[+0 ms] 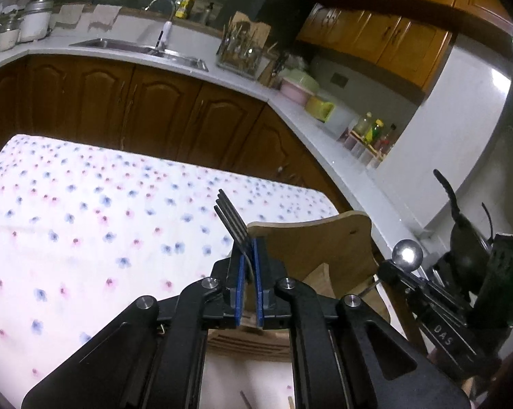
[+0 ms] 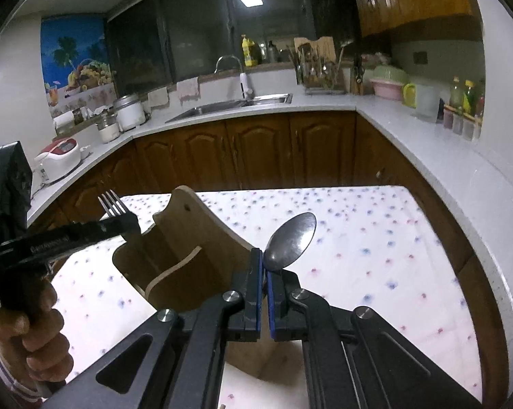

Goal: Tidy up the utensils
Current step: 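Carry the fork with the left tool and spoon with the right tool into the wooden holder, then open both tools to drop the fork and spoon into the holder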

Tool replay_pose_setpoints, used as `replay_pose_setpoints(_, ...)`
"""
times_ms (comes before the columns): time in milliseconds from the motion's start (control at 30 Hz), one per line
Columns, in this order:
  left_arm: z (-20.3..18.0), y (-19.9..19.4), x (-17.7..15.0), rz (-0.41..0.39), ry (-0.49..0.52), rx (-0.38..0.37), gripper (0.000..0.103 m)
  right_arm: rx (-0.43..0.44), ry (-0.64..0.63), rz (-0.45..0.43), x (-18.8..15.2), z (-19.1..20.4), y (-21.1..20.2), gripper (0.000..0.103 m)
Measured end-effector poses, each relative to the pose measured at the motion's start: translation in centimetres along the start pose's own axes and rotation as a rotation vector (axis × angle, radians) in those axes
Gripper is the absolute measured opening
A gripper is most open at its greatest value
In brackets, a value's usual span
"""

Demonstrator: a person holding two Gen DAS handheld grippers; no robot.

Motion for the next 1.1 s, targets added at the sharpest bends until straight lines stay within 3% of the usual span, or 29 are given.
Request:
replay_pose_setpoints(300, -0.3, -0.1, 0.2, 0.005, -0.003, 0.015, 0.005, 0.021, 0.025, -0.003, 0.6, -0.3, -0.1, 0.004)
replay_pose_setpoints(400, -0.3, -0.4, 0.2, 0.014, -0.016, -0.002, 0.020, 0.027, 0.038, -0.006, 0.7, -0.5, -0.1, 0.007)
replay_pose_setpoints(433, -0.3, -0.8, 0.2, 0.010, -0.022, -0.006, 0.029, 0.031, 0.046, -0.010, 0.8, -0.6, -0.3, 0.008)
replay_pose_setpoints(500, -0.2, -1.8, 0.2, -0.006, -0.024, -0.007, 0.040, 0.031, 0.060, -0.017, 0.9, -0.8, -0.8, 0.018)
replay_pose_setpoints(567, -0.1, -2.9, 0.1, -0.018, -0.022, 0.001, 0.055, 0.039, 0.084, -0.036, 1.0, -1.0, -1.6, 0.040)
replay_pose_setpoints(667, 0.4, -4.8, -0.4, -0.044, -0.024, 0.014, 0.066, 0.034, 0.117, -0.066, 0.9, -1.5, -3.2, 0.048)
replay_pose_setpoints(800, 1.7, -7.6, -1.7, -0.072, -0.048, 0.035, 0.073, 0.041, 0.164, -0.097, 0.4, -1.8, -5.2, 0.066)
replay_pose_setpoints(867, 2.3, -9.0, -2.7, -0.083, -0.065, 0.044, 0.075, 0.043, 0.177, -0.111, -0.1, -1.7, -6.1, 0.081)
replay_pose_setpoints(967, 3.6, -10.9, -4.4, -0.096, -0.086, 0.076, 0.078, 0.038, 0.186, -0.136, -1.1, -1.2, -8.0, 0.090)
replay_pose_setpoints(1100, 4.9, -12.8, -7.3, -0.090, -0.119, 0.106, 0.078, 0.039, 0.218, -0.143, -3.5, -0.5, -10.2, 0.092)
Point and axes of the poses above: each gripper's, at about its wrist camera, not at the fingertips, and y roughly the way its jaws point, z to its left, x to its top, the point moved 8 cm from there along y, roughly the way its jaws point, and after that the axes turned 12 degrees about -y, right-handed, at the moved point
